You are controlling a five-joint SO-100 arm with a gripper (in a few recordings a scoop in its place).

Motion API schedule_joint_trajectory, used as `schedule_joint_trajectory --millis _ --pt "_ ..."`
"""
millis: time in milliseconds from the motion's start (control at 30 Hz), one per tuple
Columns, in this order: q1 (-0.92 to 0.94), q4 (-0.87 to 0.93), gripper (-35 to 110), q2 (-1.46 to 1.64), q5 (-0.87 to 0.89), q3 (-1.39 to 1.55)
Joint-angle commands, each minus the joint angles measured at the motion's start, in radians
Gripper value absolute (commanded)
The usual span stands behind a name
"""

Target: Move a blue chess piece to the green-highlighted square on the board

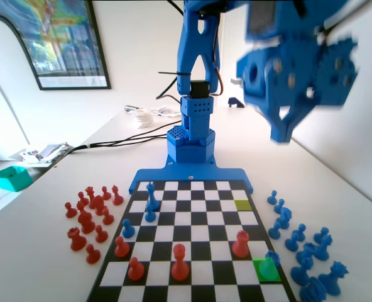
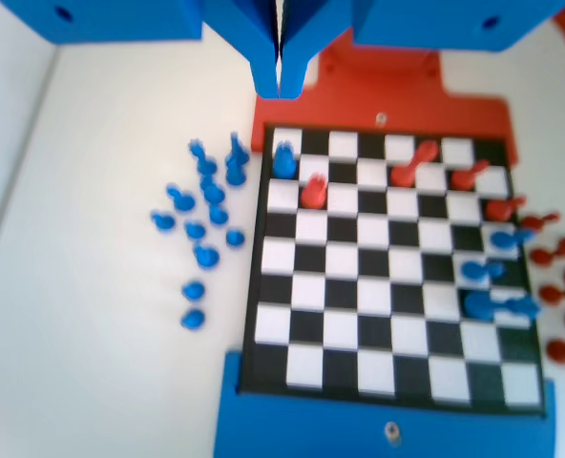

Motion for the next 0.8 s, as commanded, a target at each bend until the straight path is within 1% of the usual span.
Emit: schedule_joint_trajectory --millis 0,167,333,500,767 --pt "0.031 0.066 1 0.235 -0.081 0.005" --pt "0.074 0.152 1 0.388 -0.178 0.031" --pt "0.114 0.167 1 0.558 -0.275 0.117" --pt "0.149 0.241 1 0.687 -0.371 0.170" --pt "0.252 0.276 1 0.956 -0.514 0.413"
